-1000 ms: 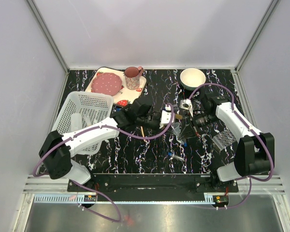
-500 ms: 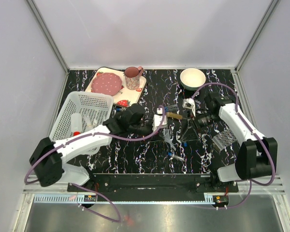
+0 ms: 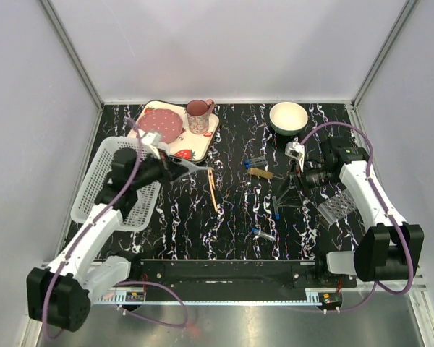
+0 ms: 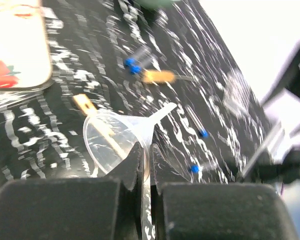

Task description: Organize the chemistry lab equipment

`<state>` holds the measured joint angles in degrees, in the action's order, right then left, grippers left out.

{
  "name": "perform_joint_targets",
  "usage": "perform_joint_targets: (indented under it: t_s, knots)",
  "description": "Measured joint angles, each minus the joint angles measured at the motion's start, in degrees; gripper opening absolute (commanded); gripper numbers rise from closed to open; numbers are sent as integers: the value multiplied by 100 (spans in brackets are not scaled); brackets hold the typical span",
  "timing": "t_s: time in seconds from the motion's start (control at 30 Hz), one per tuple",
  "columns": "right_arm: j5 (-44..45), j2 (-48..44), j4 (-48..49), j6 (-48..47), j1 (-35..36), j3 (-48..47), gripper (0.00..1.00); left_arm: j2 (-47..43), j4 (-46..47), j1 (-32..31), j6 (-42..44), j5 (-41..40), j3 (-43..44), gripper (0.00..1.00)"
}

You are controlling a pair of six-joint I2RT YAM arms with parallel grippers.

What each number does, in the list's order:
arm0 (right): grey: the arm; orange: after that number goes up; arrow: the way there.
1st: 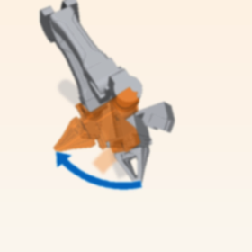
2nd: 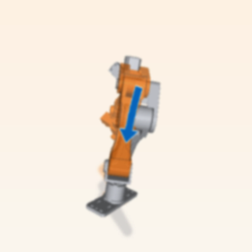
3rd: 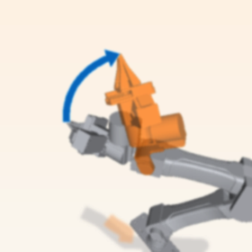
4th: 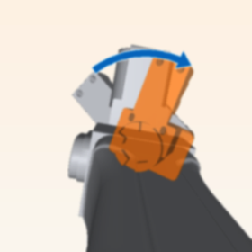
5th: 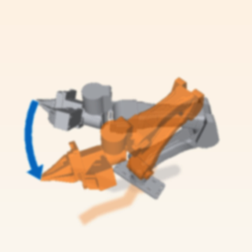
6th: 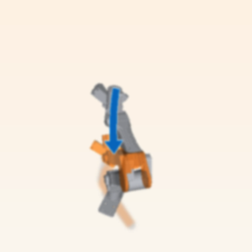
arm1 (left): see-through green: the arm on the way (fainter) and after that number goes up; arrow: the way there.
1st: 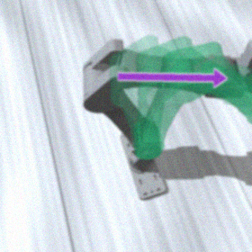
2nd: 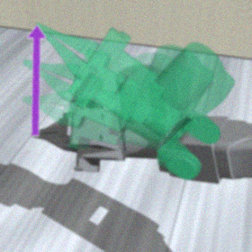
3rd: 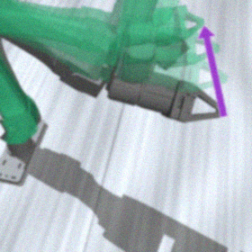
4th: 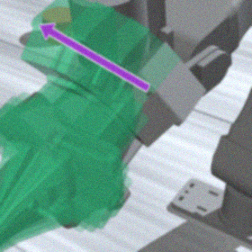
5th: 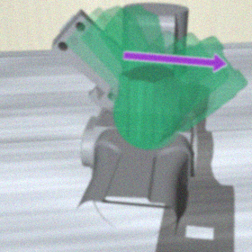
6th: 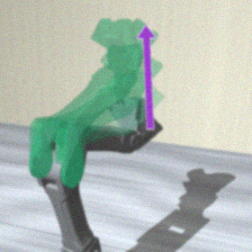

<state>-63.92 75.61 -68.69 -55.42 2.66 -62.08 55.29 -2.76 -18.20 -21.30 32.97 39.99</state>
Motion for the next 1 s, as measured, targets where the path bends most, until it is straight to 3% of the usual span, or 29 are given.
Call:
perform_joint_targets:
  t_s: [0.13,0.27,0.37,0.57,0.73,1.0]
  knots:
    - [7,-2,33,31,-4,39,74,-153,-17,1257,-855,-184,-170,0]
    - [44,0,44,61,-4,44,73,-356,-238,2035,-1617,-804,-190,0]
    - [48,0,61,103,-4,59,74,-415,-789,2315,-2085,-1589,-125,0]
    - [96,0,114,127,-7,61,74,-411,-1451,2605,-2452,-2422,-76,0]
    - [120,0,140,136,-17,63,74,-411,-1620,2771,-2568,-2697,-76,1]
    - [133,2,140,149,-44,63,74,-411,-1733,2855,-2575,-2771,-76,11]
